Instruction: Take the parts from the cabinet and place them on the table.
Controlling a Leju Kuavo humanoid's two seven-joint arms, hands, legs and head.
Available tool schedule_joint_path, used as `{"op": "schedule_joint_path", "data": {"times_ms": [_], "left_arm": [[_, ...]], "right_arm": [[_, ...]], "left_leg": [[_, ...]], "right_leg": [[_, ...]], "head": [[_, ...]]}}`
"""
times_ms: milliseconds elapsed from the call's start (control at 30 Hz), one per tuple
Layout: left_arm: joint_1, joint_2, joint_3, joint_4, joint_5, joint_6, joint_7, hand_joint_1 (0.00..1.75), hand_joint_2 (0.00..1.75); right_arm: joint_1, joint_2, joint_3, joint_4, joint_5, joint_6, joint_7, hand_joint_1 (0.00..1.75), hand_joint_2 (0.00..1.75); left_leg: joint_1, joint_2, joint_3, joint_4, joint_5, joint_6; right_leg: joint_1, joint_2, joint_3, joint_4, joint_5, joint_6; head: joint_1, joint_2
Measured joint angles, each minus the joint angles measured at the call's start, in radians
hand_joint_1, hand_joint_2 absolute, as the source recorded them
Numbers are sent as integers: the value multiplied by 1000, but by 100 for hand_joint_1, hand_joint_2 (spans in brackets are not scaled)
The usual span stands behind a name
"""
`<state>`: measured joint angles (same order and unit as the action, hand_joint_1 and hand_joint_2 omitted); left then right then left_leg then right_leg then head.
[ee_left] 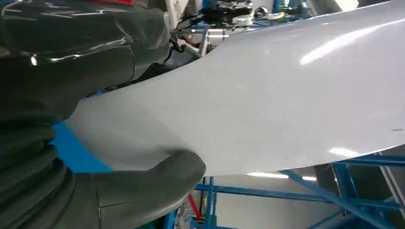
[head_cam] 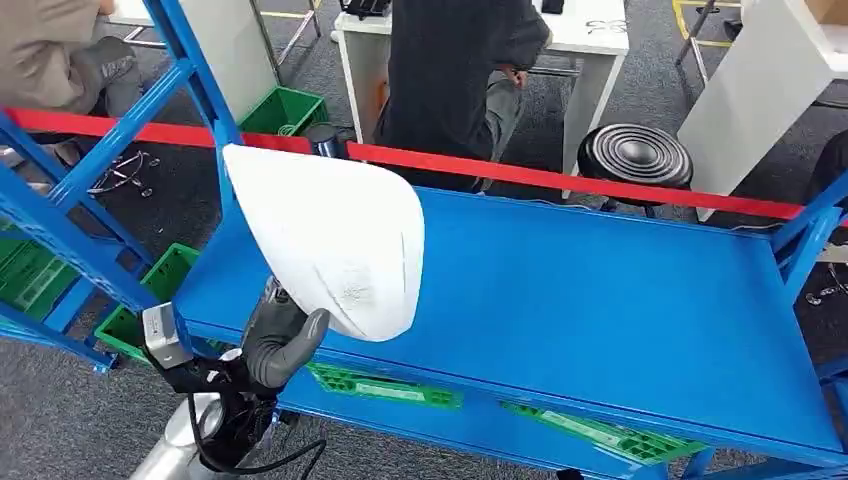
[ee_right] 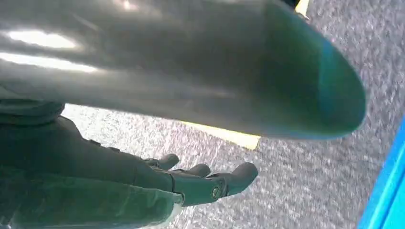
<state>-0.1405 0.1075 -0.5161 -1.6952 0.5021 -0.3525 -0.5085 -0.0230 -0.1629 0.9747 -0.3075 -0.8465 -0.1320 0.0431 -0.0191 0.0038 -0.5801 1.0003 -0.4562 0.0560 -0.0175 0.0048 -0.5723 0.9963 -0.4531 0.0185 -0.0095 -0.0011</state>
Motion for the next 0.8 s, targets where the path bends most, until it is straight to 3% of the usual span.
{"op": "schedule_joint_path", "data": {"times_ms": [33,67,100,167,200,233,267,300,333,367,433,500,567,600,667,700,733,767,800], "left_arm": [[0,0,-2,-10,-2,0,-6,175,175],[1,0,-7,-17,-11,2,-14,175,175],[-1,0,-9,-23,-18,3,-23,175,175],[5,2,-15,-25,-22,7,-29,175,175],[6,3,-19,-25,-23,7,-35,175,175],[7,4,-23,-25,-23,6,-37,175,175],[8,5,-24,-25,-24,5,-38,175,175],[9,5,-24,-26,-24,5,-39,175,175],[9,5,-24,-27,-24,5,-40,175,175],[9,5,-25,-29,-24,5,-40,175,175],[9,6,-27,-35,-25,4,-42,175,175],[9,8,-31,-39,-28,1,-49,175,175],[10,12,-34,-44,-31,-3,-60,175,175],[9,14,-37,-49,-33,-6,-67,175,175],[10,18,-39,-54,-48,-7,-88,175,175],[11,20,-40,-55,-54,-7,-94,175,175],[14,21,-42,-55,-54,-7,-97,175,175],[16,23,-43,-57,-53,-7,-97,175,175],[16,24,-45,-57,-52,-8,-97,175,175]], "right_arm": [[0,0,0,0,-1,0,0,0,0],[2,0,0,0,-1,0,-1,0,0],[2,-2,0,0,-1,0,-2,0,0],[3,-6,1,1,-2,0,-3,0,0],[6,-8,1,2,-3,0,-3,0,0],[8,-8,1,3,-3,0,-3,0,0],[9,-9,1,3,-3,0,-3,0,0],[9,-10,1,5,-3,0,-3,0,0],[9,-11,1,5,-3,0,-3,0,0],[8,-13,1,6,-3,0,-3,0,0],[6,-11,2,6,-3,0,-4,0,0],[8,-12,2,6,-2,0,-4,0,0],[8,-10,3,6,-3,0,-4,0,0],[8,-11,3,6,-3,-1,-4,0,0],[8,-12,4,6,-4,-2,-4,0,0],[9,-12,4,6,-6,-2,-4,0,0],[9,-13,5,7,-7,-2,-4,0,0],[9,-13,5,7,-8,-2,-4,0,0],[9,-13,6,7,-9,-3,-4,0,0]], "left_leg": [[6,1,21,-26,14,5],[10,5,31,-44,25,3],[12,6,33,-49,31,11],[9,6,30,-49,31,11],[8,5,28,-48,31,11],[8,4,27,-47,31,11],[8,3,28,-46,30,10],[10,2,28,-44,28,7],[11,0,27,-36,24,1],[10,0,23,-22,17,-9],[4,-2,13,-7,7,-22],[8,-1,12,-9,11,-29],[12,-2,8,8,-3,-37],[14,-3,-10,50,-36,-46],[23,-2,-84,209,-118,-60],[24,-2,-118,280,-142,-63],[24,-2,-136,317,-145,-63],[24,-3,-128,297,-123,-60],[24,-3,-98,237,-87,-54]], "right_leg": [[9,0,1,-3,1,5],[6,-2,-12,20,-12,4],[5,-1,-31,68,-40,-3],[2,-1,-108,229,-105,-7],[-1,-1,-142,296,-125,-3],[-2,-2,-153,313,-124,6],[-6,-2,-137,277,-104,19],[-11,-3,-100,201,-71,33],[-15,-5,-46,96,-31,47],[-20,-8,0,3,-6,52],[-12,-5,-2,13,-6,20],[-6,-4,-5,15,-6,7],[-19,-4,-3,11,-2,-4],[-19,-3,-3,11,-2,-4],[-16,-3,-6,11,-1,-9],[-15,-4,-7,11,-1,-10],[-13,-4,-7,12,-1,-10],[-12,-3,-6,11,-1,-10],[-10,-2,-5,11,-1,-10]], "head": [[1,0],[2,0],[3,0],[3,0],[3,0],[3,0],[3,0],[3,0],[3,0],[3,0],[2,0],[2,0],[3,0],[-3,0],[-2,0],[-2,0],[-2,0],[-2,0],[-3,0]]}}
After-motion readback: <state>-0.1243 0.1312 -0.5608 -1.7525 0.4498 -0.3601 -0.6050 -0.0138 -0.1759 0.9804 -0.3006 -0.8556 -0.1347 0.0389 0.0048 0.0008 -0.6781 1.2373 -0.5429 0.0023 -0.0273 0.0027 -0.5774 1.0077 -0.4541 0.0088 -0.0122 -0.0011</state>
